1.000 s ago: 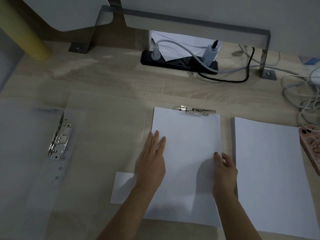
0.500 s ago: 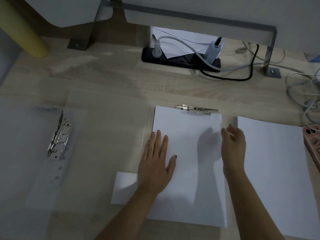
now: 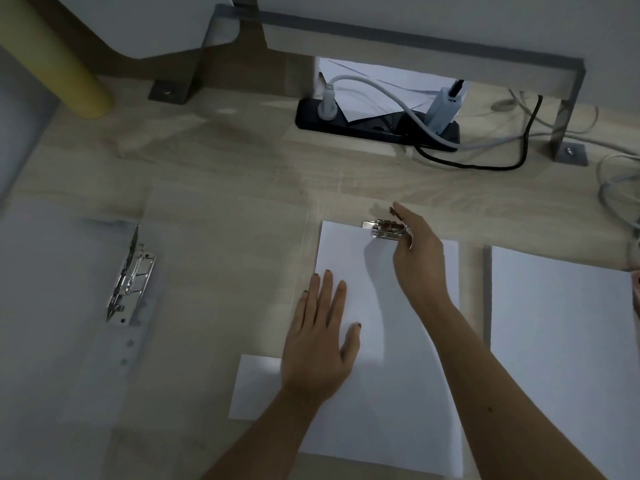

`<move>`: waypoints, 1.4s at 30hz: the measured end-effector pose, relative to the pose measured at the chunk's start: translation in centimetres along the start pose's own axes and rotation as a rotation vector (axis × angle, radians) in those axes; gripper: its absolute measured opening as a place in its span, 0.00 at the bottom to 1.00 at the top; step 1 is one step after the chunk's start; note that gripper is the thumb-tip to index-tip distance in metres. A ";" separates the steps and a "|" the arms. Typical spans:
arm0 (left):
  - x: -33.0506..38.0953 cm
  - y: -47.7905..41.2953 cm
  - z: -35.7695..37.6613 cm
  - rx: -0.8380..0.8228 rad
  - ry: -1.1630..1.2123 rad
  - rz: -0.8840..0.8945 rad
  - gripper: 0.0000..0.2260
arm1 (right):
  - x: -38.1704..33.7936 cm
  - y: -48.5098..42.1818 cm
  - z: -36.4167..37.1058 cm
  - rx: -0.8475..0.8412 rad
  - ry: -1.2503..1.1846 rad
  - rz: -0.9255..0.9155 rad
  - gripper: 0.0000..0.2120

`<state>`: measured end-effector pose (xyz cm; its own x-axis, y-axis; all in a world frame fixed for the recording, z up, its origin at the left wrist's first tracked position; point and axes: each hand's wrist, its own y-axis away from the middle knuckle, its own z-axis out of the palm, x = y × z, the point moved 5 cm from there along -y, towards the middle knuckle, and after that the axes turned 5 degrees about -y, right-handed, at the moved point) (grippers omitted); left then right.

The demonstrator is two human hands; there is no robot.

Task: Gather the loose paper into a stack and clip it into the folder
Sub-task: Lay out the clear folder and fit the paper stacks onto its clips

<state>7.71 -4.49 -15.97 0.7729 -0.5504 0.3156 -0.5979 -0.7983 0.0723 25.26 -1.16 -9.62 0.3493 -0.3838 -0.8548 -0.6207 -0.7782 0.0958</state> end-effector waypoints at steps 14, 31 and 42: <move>-0.1 -0.1 0.2 -0.009 -0.011 -0.015 0.27 | 0.9 0.9 4.2 -0.232 0.729 -0.270 0.30; -0.1 -0.1 0.1 0.007 -0.039 0.005 0.27 | 1.0 2.1 1.6 -0.209 0.570 -0.176 0.39; 8.2 0.2 -2.4 0.106 0.278 -0.007 0.19 | 10.1 12.1 -15.0 0.049 0.352 0.157 0.25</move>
<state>13.42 -8.59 -11.10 0.6806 -0.4686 0.5632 -0.5563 -0.8308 -0.0189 31.84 -21.91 -9.42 0.4615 -0.6506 -0.6030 -0.7158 -0.6747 0.1801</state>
